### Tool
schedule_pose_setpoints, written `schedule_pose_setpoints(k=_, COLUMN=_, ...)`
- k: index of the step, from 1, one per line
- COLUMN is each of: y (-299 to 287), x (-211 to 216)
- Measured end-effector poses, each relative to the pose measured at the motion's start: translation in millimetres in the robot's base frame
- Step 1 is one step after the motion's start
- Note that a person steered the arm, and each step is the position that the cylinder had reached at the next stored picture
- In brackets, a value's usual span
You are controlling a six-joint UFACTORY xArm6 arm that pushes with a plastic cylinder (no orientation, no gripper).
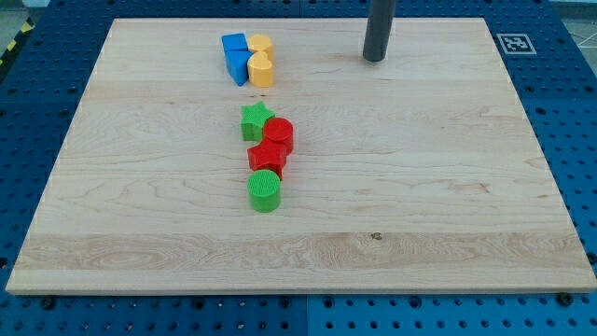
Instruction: Point your arm to green star
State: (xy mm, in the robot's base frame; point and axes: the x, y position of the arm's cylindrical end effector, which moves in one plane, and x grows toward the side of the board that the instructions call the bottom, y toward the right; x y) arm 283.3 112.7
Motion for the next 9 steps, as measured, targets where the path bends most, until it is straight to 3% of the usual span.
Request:
schedule_pose_setpoints(k=4, y=18.2, x=23.1)
schedule_pose_setpoints(k=9, y=-85.1, x=72.2)
